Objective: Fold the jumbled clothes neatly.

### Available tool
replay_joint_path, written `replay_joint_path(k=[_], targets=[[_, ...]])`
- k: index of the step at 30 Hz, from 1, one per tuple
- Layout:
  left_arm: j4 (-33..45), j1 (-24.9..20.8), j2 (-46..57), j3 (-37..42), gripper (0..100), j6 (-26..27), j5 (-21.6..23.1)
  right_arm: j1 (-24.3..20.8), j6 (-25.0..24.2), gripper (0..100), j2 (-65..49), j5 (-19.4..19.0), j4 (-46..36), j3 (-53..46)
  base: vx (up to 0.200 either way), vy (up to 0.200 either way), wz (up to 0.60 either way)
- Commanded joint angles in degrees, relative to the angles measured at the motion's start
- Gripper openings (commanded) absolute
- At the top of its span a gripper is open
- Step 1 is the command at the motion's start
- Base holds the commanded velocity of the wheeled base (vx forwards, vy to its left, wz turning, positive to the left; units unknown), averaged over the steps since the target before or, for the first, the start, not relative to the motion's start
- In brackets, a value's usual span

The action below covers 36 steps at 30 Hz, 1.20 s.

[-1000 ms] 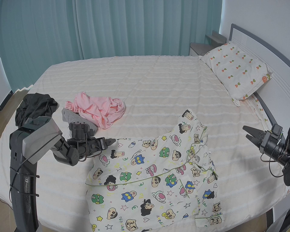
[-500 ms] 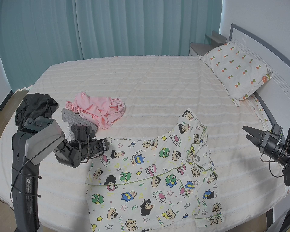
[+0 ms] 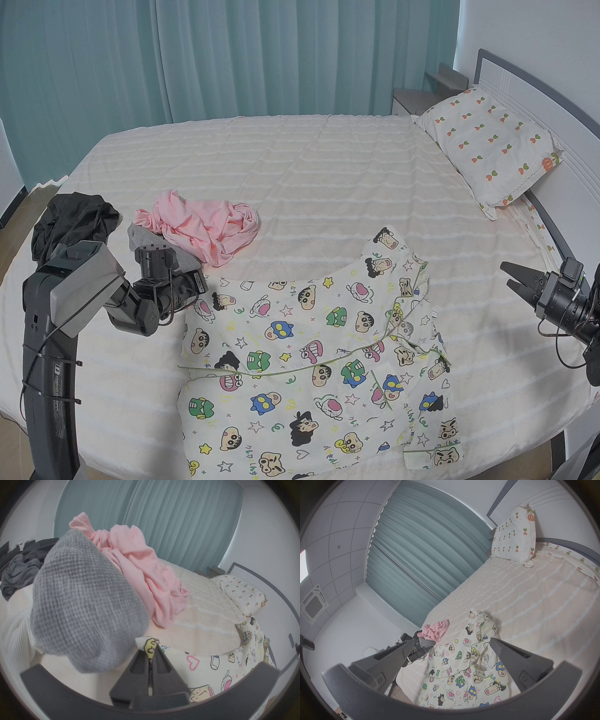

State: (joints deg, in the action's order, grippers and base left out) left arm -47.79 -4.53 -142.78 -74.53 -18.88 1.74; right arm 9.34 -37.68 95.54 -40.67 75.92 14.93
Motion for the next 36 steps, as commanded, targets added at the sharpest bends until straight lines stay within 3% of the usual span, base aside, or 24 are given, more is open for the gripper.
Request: replay_joint_path(k=[1, 18, 29, 36], targets=[[-0.03, 1.20, -1.80, -2.63, 0, -0.01, -0.60, -0.02, 0.06, 100, 0.26, -0.03, 0.01, -0.08, 0.000, 0.000, 0.00], [0.59, 4.89, -3.39, -8.35, 0, 0.25, -0.69, -0.02, 0.06, 100, 0.97, 0.06, -0.16, -0.17, 0.000, 0.000, 0.00], [2.70, 8.14, -3.21, -8.87, 0, 0.87, -0.86, -0.46, 1.21, 100, 7.12, 0.06, 0.10, 0.36, 0.000, 0.000, 0.00], [3.75, 7.79, -2.95, -9.05, 0, 0.69, -0.95, -0.99, 1.65, 100, 6.94, 0.06, 0.10, -0.08, 0.000, 0.000, 0.00]])
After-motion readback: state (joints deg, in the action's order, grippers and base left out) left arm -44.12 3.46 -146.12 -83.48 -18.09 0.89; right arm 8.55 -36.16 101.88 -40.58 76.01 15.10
